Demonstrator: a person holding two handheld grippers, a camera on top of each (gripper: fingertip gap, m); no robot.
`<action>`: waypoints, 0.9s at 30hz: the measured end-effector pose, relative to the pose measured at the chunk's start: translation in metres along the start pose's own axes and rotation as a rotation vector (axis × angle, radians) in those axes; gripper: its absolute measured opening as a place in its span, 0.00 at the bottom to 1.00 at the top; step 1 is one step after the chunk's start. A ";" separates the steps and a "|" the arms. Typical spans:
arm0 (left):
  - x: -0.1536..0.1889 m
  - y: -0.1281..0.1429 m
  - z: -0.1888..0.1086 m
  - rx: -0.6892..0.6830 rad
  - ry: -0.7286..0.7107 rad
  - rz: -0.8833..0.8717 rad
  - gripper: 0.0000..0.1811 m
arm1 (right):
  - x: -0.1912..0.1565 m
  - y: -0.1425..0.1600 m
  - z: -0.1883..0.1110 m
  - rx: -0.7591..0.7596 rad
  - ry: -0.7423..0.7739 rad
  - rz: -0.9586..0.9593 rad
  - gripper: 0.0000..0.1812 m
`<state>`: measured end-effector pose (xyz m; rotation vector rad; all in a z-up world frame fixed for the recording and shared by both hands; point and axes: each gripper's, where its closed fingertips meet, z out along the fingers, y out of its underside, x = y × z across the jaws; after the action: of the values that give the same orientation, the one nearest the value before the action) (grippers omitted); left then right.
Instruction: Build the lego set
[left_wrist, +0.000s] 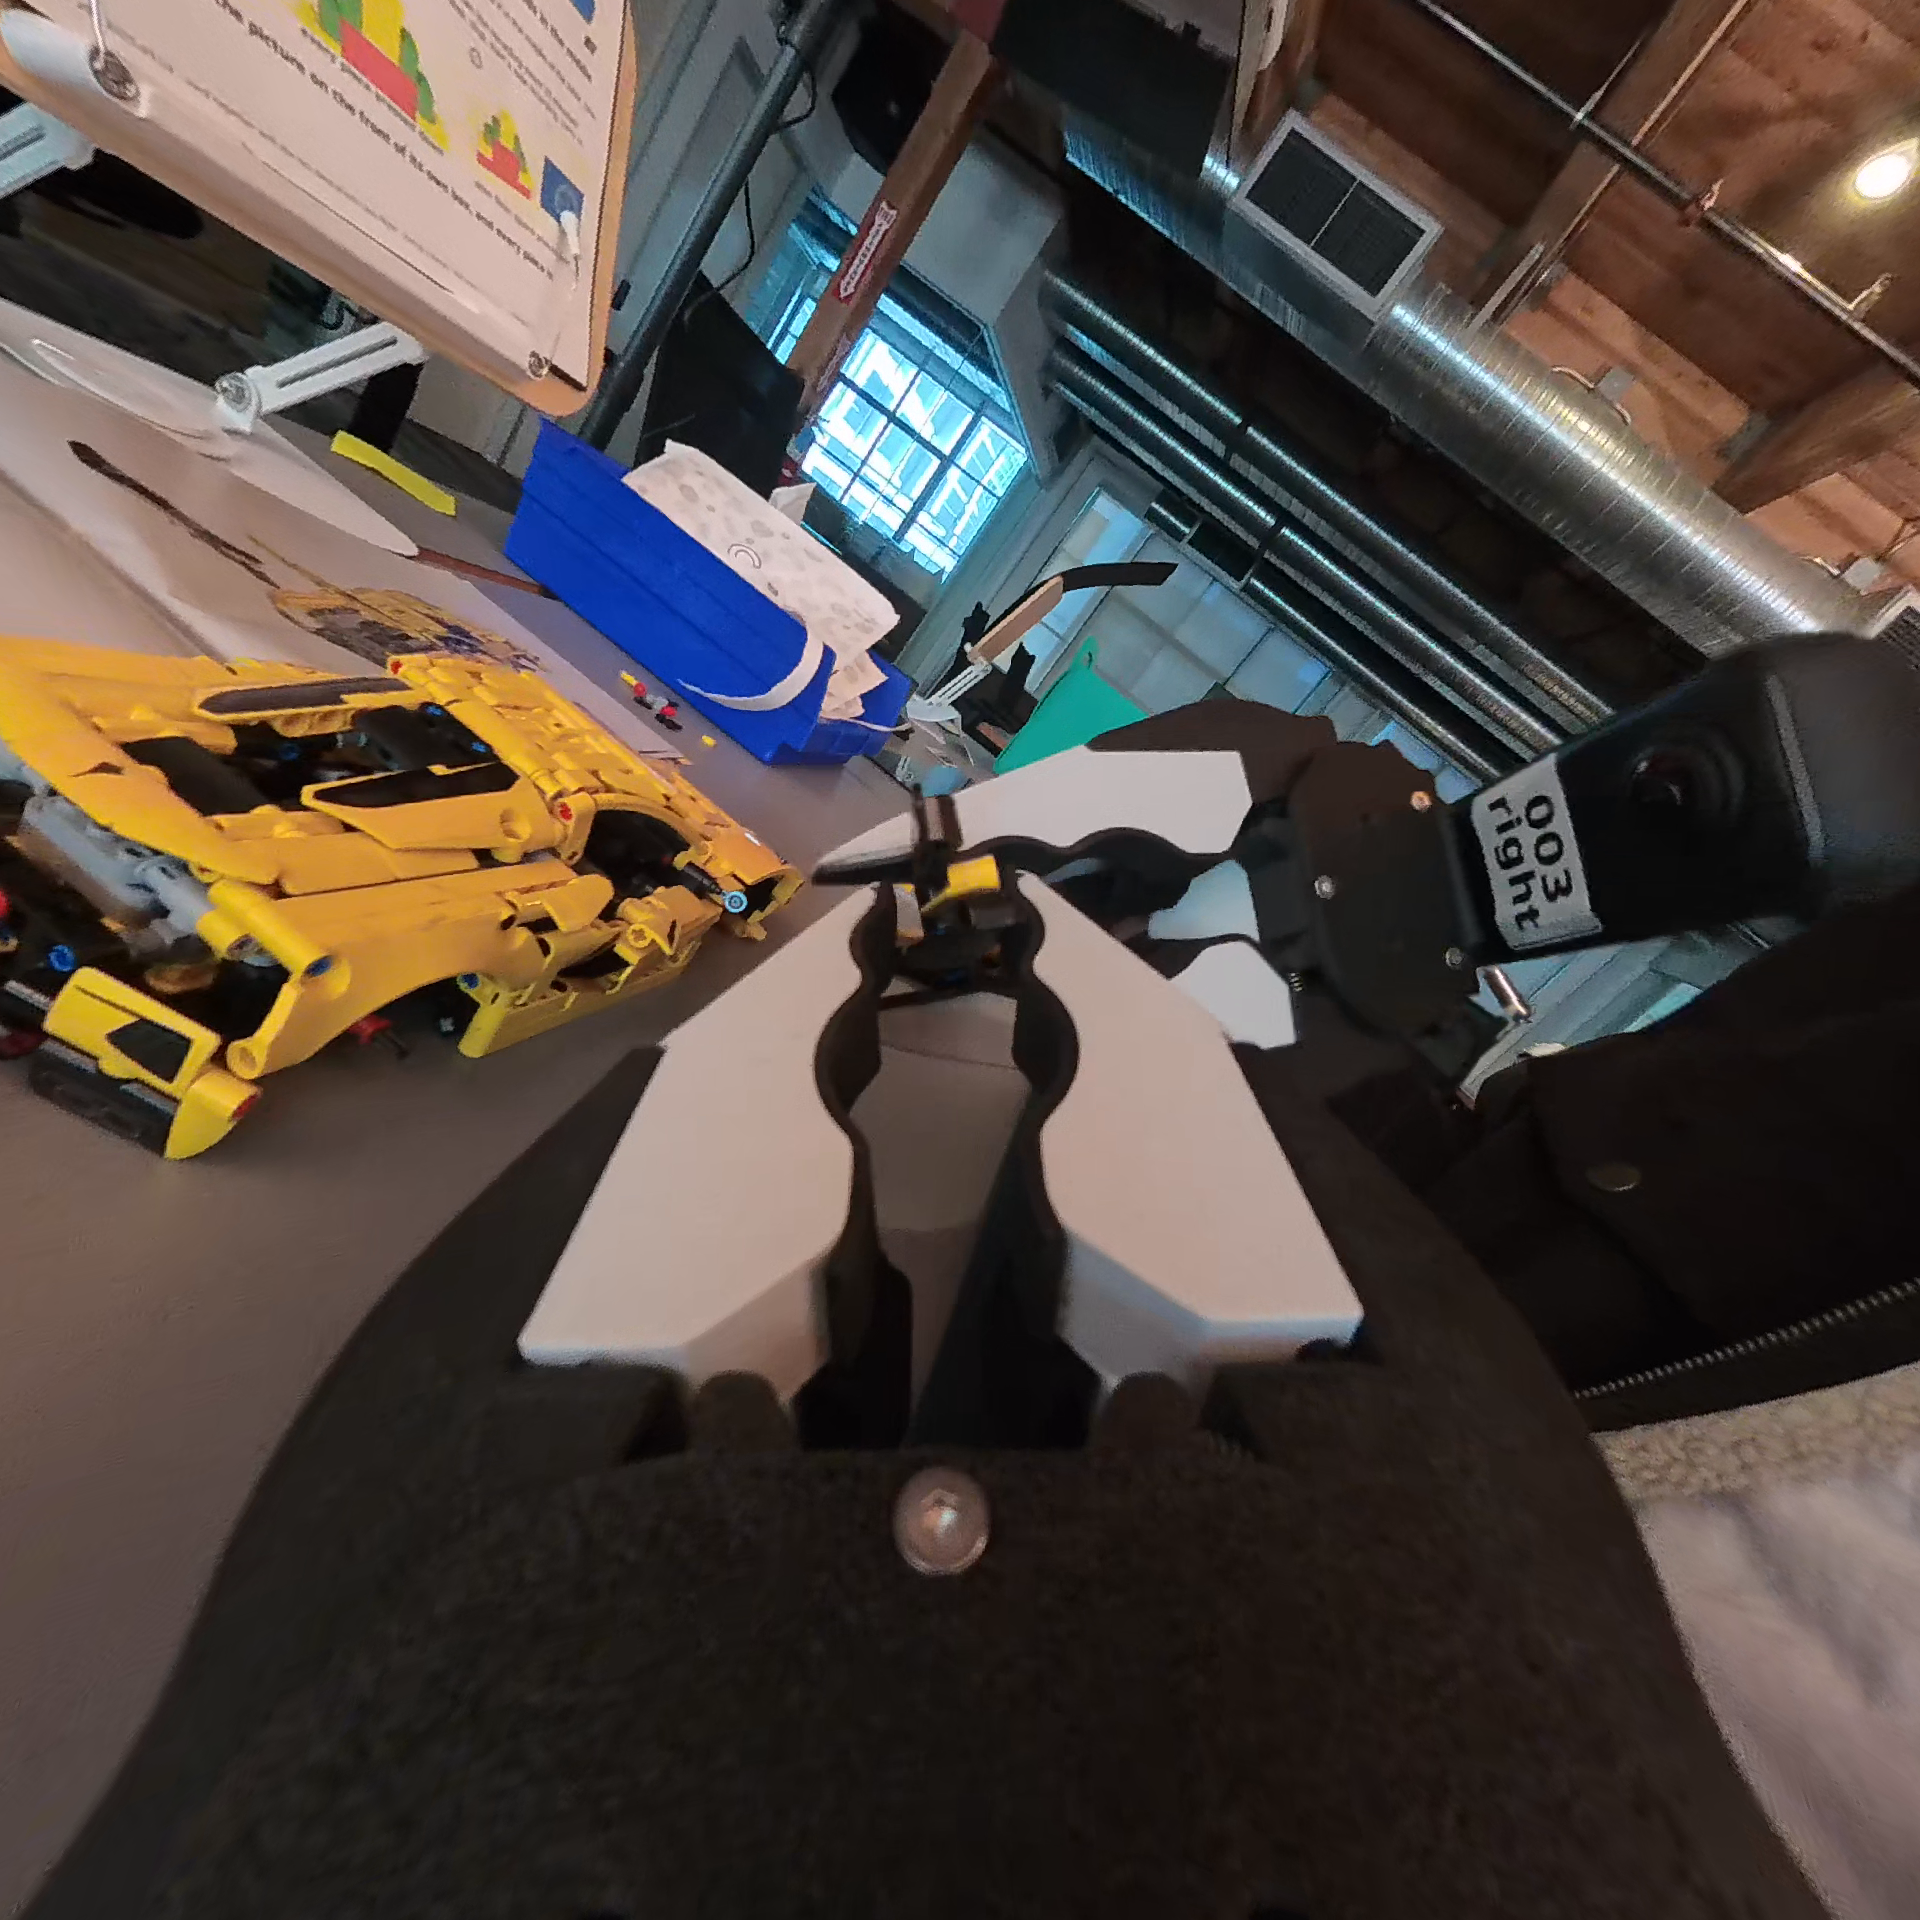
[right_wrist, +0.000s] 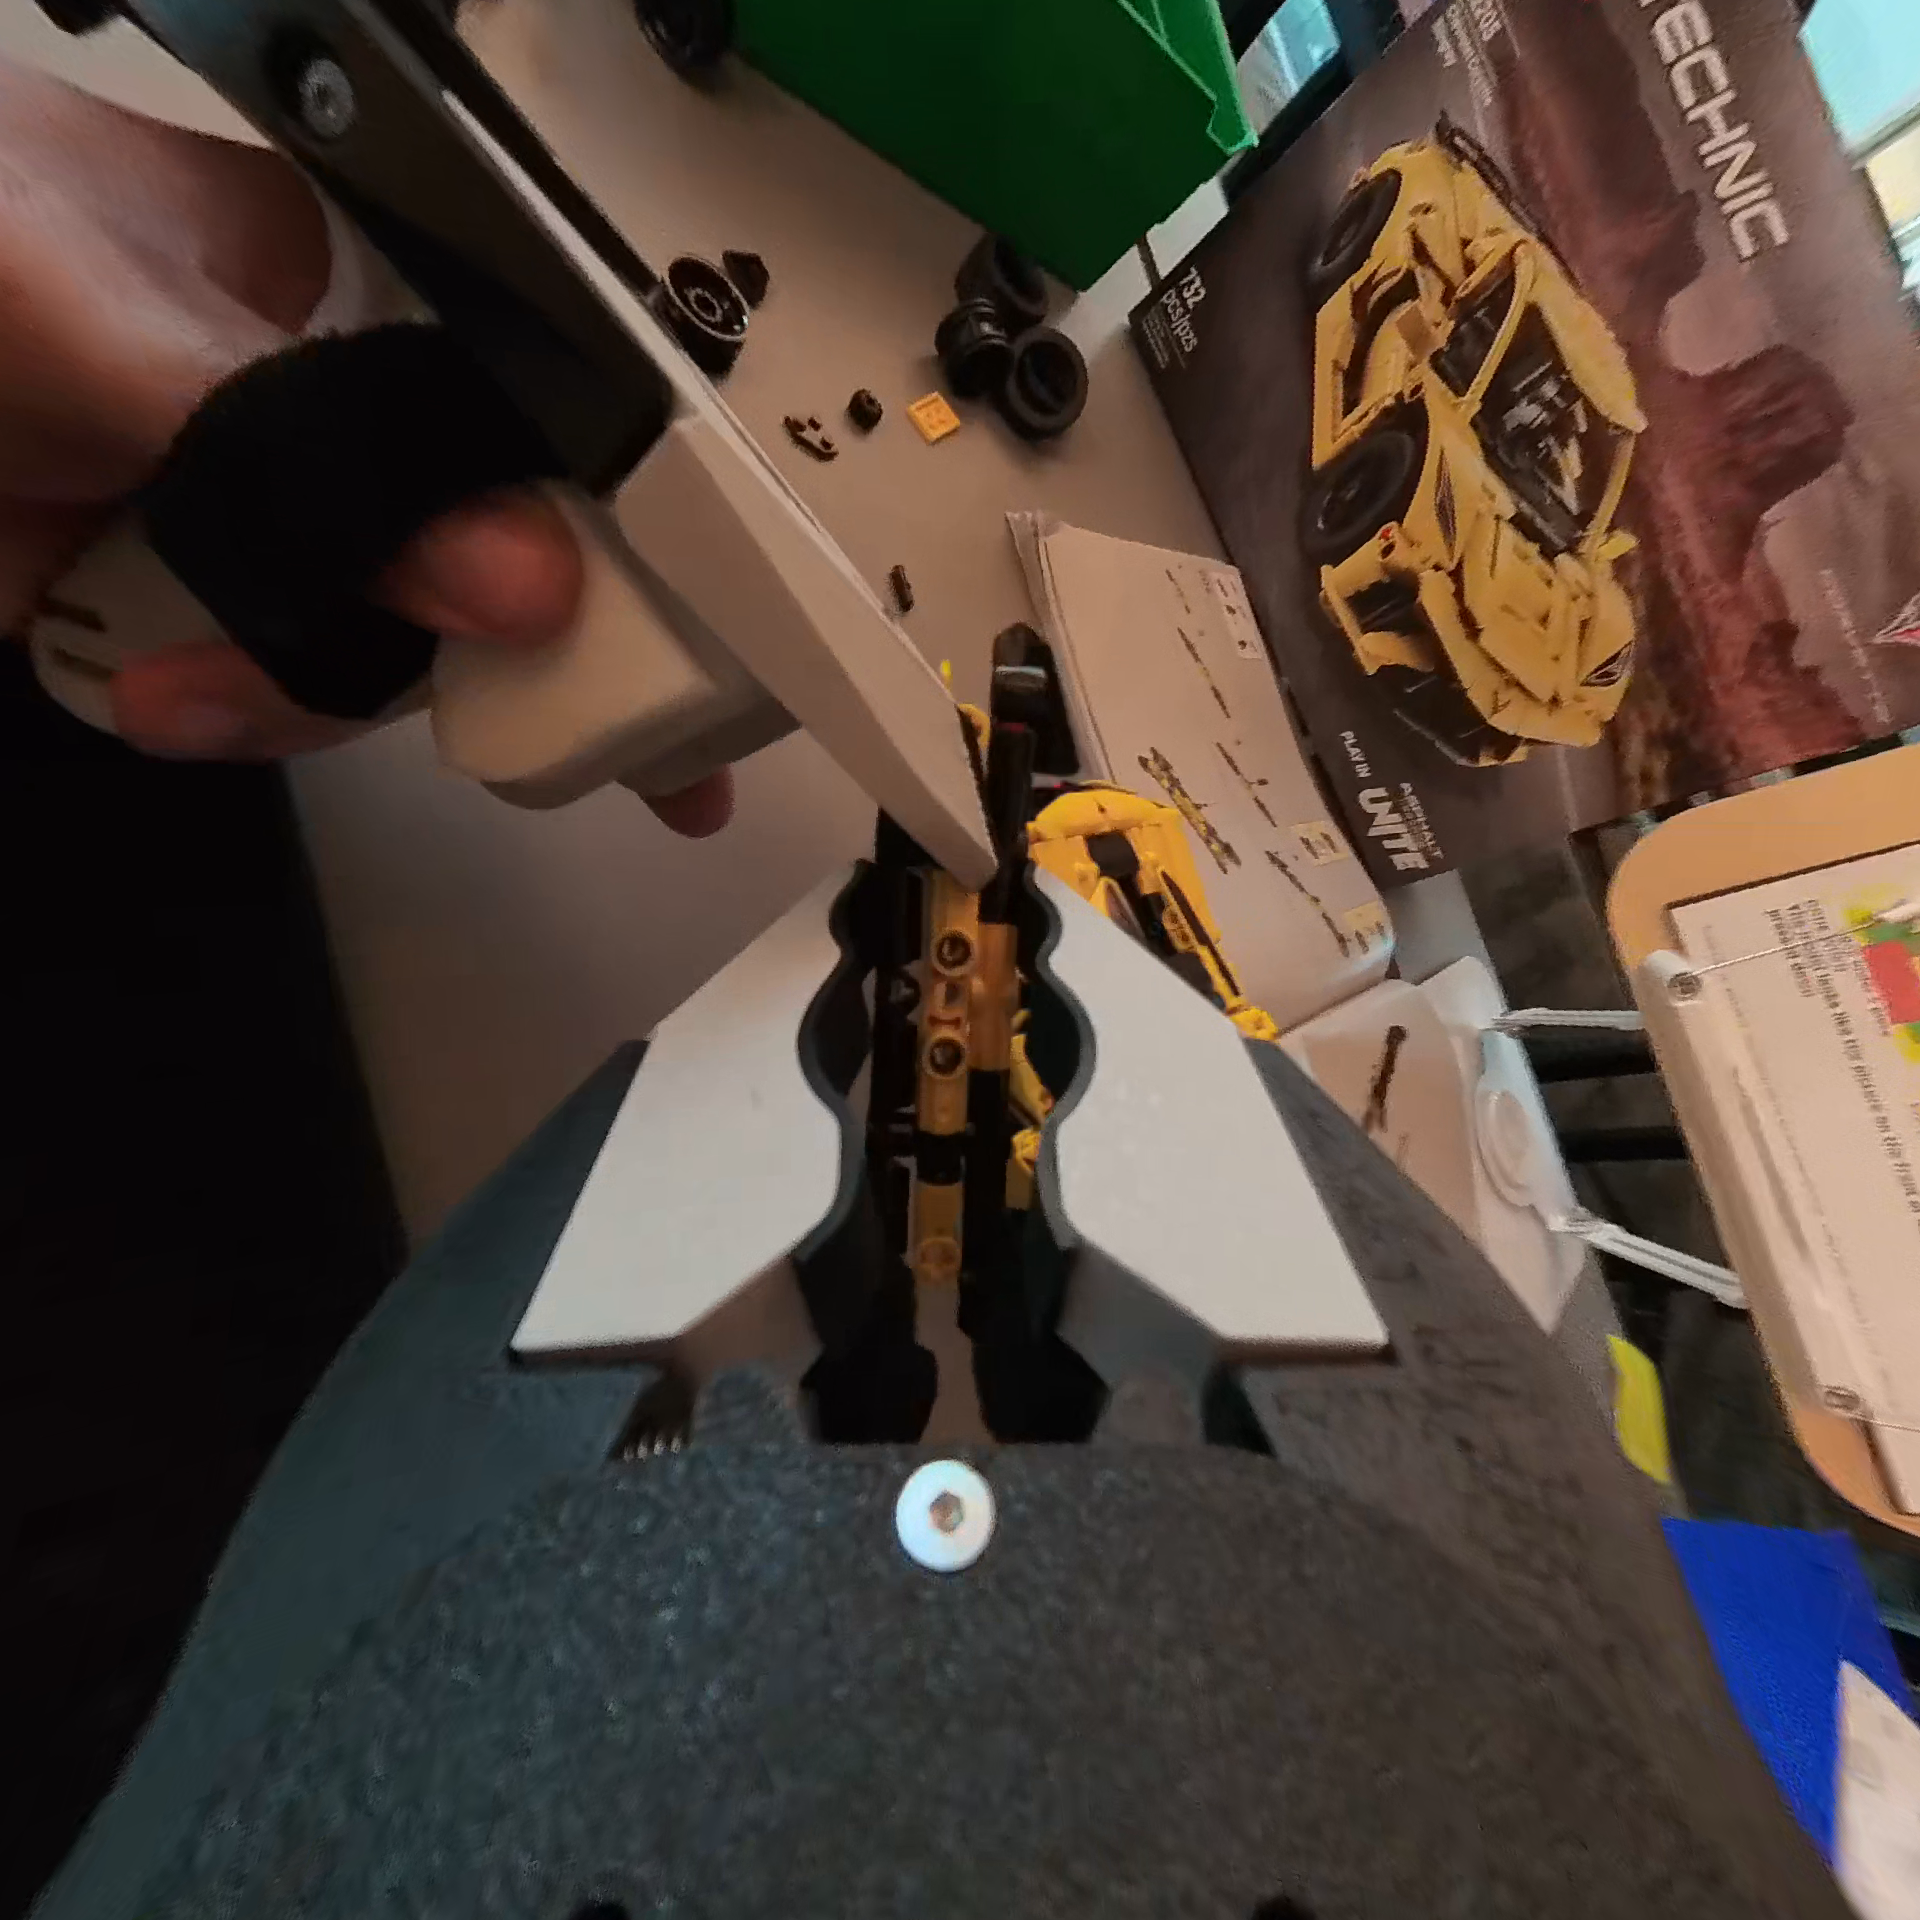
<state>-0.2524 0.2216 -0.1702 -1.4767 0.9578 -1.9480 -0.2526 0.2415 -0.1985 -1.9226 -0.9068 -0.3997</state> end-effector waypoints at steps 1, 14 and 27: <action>-0.001 0.001 0.000 -0.004 -0.006 -0.002 0.11 | -0.001 0.001 0.001 0.001 -0.018 0.017 0.14; -0.009 -0.012 -0.007 0.069 -0.025 -0.041 0.10 | 0.002 0.022 -0.017 -0.053 -0.098 0.129 0.25; -0.005 -0.005 -0.002 0.029 -0.024 -0.006 0.10 | -0.001 0.018 -0.015 -0.037 -0.117 0.090 0.14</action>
<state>-0.2532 0.2288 -0.1692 -1.4855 0.9124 -1.9365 -0.2387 0.2225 -0.2029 -2.0298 -0.8894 -0.2545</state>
